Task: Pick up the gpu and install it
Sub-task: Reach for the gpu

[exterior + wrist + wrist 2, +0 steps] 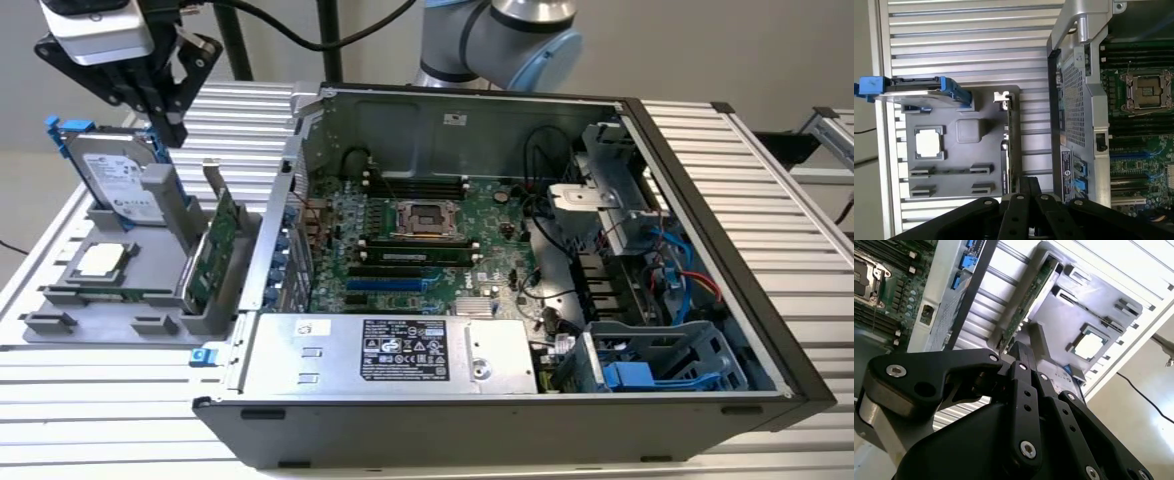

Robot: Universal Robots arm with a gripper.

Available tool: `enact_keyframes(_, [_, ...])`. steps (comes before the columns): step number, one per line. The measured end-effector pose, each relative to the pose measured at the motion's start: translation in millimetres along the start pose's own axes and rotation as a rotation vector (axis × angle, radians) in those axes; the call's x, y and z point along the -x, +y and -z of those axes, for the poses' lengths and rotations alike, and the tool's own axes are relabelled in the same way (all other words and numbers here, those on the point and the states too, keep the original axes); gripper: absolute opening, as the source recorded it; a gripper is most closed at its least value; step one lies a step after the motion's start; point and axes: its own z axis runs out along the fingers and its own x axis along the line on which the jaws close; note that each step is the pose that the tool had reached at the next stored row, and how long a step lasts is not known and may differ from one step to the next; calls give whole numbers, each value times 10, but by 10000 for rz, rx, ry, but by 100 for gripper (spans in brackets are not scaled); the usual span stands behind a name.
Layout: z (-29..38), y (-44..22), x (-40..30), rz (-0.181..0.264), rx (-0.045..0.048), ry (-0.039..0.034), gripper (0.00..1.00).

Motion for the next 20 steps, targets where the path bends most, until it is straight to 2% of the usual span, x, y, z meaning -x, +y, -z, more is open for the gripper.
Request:
enact_keyframes(15, [5, -15, -222, 0, 0, 0, 0])
enact_keyframes(20, [6, -18, -254, 1, 0, 0, 0])
